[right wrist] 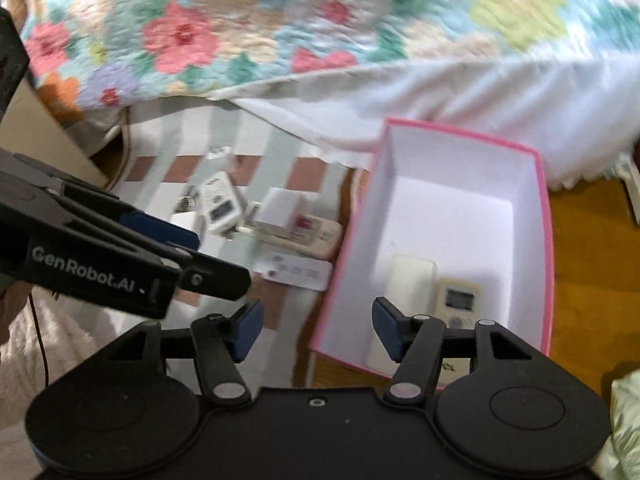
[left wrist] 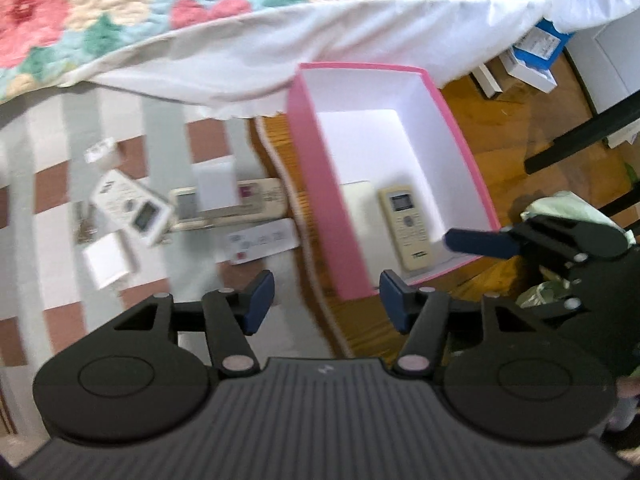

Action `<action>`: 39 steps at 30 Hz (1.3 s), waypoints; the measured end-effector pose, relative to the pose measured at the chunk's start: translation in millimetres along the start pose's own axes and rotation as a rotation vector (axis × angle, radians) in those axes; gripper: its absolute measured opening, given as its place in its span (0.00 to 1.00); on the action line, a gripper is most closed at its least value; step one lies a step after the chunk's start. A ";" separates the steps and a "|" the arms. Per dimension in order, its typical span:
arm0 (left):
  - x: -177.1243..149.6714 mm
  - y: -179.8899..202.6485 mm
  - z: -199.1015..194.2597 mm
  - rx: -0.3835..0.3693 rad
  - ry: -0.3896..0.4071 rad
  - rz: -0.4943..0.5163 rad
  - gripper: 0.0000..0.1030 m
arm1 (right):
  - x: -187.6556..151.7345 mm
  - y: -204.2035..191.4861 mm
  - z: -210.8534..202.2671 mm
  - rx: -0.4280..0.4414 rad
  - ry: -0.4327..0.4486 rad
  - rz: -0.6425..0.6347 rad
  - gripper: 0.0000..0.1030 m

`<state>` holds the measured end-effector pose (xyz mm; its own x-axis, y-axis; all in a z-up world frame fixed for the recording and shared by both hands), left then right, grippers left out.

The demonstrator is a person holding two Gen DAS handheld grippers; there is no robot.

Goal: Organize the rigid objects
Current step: 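Move the left gripper back over the white charger cube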

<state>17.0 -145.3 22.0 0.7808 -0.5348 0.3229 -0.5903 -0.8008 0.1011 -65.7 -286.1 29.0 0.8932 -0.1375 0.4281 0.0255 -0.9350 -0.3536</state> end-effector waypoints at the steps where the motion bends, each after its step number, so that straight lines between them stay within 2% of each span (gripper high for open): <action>1: -3.5 -9.9 -4.0 0.010 0.004 -0.008 0.57 | 1.7 -7.5 -1.2 0.002 0.001 -0.022 0.64; 10: -26.6 -86.8 -31.9 0.115 0.077 -0.088 0.61 | 16.9 -68.1 1.6 0.031 -0.003 -0.171 0.65; 17: -37.8 -141.8 -31.4 0.135 0.096 -0.167 0.62 | 27.1 -107.4 25.9 0.092 -0.007 -0.266 0.66; 19: -39.8 -158.0 -25.3 0.144 0.093 -0.191 0.63 | 31.2 -115.8 35.3 0.133 0.011 -0.293 0.70; 23: -41.9 -189.6 -6.6 0.164 0.107 -0.238 0.69 | 39.2 -123.9 60.9 0.230 0.078 -0.330 0.71; 26: -41.3 -207.7 12.5 0.190 0.129 -0.245 0.69 | 43.2 -131.7 90.6 0.275 0.046 -0.380 0.71; 30: -40.1 -223.7 48.0 0.209 0.118 -0.241 0.69 | 42.3 -133.9 129.6 0.311 0.064 -0.379 0.71; 35: -43.1 -237.8 90.4 0.173 0.085 -0.295 0.69 | 38.1 -128.8 184.6 0.300 0.034 -0.332 0.71; 39: -44.5 -248.0 117.8 0.101 0.055 -0.371 0.68 | 33.2 -126.2 223.5 0.278 -0.006 -0.306 0.71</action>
<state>152.7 45.4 -128.3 0.9238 -0.1903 0.3321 -0.2442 -0.9612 0.1286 61.0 -99.6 -98.0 0.8281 0.1357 0.5440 0.4101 -0.8082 -0.4226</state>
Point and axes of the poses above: each gripper's, at about its wrist camera, not at the fingertips, and z roughly the way its jaws point, y to its right, x to its top, the point moved 1 cm from there along z, roughly the way its jaws point, and after that the axes turned 11 degrees about x, right-handed, at the moved point
